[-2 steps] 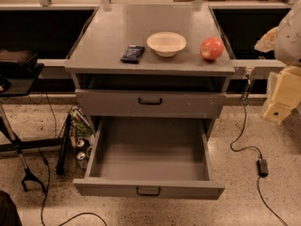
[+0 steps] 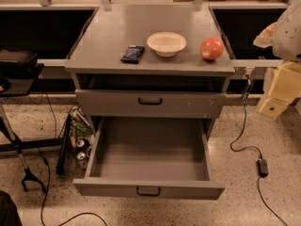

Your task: Place apple into middle drawer

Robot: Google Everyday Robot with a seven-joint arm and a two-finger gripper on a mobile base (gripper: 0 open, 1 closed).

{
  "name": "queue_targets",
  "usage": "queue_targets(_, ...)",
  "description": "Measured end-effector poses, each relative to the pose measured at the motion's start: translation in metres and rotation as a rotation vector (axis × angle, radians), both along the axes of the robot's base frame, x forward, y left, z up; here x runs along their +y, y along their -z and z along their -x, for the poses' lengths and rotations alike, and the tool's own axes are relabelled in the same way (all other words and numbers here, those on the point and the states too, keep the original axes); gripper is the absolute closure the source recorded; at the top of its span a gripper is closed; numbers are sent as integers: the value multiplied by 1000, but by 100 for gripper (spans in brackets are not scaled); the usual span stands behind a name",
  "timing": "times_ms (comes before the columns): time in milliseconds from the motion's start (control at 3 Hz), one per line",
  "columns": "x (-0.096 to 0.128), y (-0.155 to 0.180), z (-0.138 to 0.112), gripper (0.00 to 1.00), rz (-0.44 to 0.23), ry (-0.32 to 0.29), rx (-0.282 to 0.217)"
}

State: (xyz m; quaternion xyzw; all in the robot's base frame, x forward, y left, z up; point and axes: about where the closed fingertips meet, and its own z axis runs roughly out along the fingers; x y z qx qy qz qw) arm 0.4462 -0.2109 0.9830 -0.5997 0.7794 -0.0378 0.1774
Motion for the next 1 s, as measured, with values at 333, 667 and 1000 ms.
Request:
queue_targets(333,8,-2,-17,0,-54,21,-43)
queue_targets(667,19,-2,-46,0,-140,60,-91)
queue_targets(1000,31,7,-100,0,-268,159,-119)
